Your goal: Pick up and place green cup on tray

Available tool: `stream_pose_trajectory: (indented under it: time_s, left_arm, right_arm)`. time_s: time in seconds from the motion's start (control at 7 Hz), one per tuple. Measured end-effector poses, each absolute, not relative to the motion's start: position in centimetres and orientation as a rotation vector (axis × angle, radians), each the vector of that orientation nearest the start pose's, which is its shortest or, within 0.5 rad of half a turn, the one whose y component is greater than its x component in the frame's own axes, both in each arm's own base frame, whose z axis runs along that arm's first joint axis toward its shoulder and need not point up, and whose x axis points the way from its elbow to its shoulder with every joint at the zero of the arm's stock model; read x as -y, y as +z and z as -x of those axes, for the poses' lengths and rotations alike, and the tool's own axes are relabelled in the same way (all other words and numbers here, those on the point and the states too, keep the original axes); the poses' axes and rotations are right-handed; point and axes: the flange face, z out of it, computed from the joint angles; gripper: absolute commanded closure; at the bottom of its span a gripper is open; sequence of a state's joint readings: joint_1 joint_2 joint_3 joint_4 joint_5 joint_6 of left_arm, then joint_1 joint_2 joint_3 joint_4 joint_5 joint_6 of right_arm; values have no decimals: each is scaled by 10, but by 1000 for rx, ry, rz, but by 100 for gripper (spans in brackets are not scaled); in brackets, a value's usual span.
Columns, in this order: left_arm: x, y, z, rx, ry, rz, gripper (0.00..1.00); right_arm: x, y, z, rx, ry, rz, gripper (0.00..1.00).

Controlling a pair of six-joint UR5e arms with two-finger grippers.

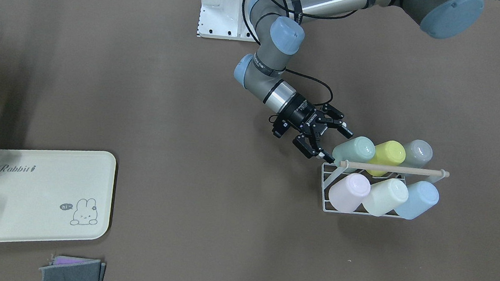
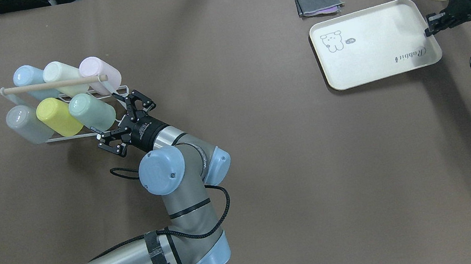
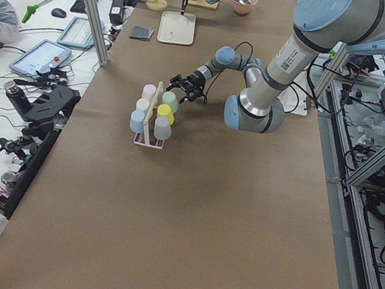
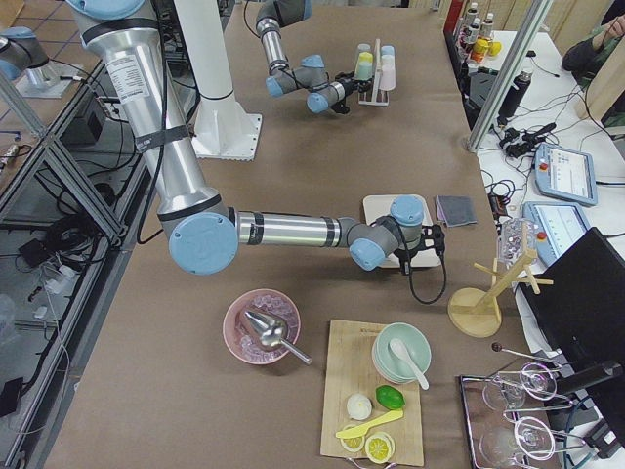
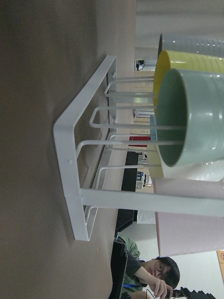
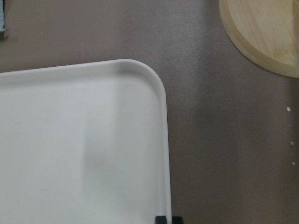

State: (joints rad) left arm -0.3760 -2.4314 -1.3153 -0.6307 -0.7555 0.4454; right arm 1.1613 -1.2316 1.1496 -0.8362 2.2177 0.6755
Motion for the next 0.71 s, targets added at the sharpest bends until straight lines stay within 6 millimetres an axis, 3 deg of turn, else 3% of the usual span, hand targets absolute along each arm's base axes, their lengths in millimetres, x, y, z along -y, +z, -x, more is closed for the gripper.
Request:
stream_pose_trajectory:
  time_s: [0.43,0.71]
  left_arm:
    - [458,329,-589,1022,1651,11,4]
    - [461,337,-588,1036,1631,15,7]
  right_arm:
    - [645,582,172,900,50,-278,100]
    - [656,562,167,938,80,-279,100]
